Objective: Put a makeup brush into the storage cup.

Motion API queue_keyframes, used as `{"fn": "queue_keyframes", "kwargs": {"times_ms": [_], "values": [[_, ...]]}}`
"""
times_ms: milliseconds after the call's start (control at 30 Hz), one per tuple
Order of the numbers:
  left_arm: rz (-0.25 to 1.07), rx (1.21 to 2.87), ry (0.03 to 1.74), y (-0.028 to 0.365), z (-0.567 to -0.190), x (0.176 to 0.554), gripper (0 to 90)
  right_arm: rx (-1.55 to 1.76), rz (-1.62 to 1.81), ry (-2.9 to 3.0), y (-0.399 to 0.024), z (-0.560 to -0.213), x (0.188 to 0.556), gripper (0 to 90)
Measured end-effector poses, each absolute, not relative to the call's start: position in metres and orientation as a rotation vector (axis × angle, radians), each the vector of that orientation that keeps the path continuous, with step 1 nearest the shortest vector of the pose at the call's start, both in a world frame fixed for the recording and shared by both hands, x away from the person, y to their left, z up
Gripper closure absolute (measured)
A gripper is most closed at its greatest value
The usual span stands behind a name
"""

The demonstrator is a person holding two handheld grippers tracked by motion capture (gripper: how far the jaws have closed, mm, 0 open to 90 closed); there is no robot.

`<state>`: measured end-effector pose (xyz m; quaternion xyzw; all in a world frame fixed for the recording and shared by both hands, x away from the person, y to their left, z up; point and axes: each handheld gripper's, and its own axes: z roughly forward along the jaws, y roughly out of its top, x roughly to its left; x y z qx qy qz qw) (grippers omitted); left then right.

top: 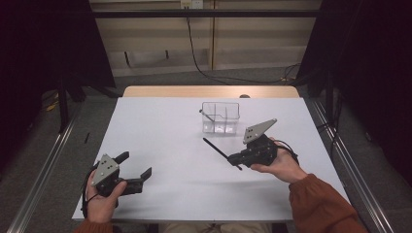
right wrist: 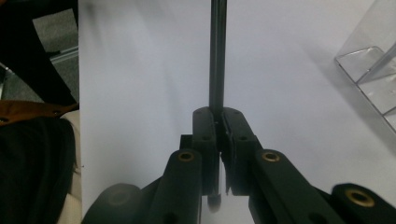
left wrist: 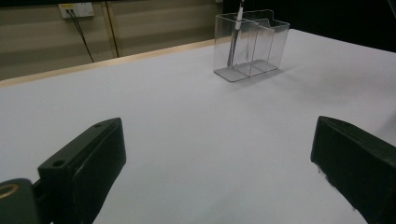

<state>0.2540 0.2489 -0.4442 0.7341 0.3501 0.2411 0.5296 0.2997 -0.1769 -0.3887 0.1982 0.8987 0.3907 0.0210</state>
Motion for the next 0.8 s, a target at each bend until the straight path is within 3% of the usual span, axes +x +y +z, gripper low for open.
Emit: {"fn": "queue_keyframes", "kwargs": {"times_ms": [800], "values": [[0.562,1.79,0.779,0.245,-0.441,0.257,3.2,0.451,0.768,3.045,-0.146,-0.389,0.31,84.5]]}}
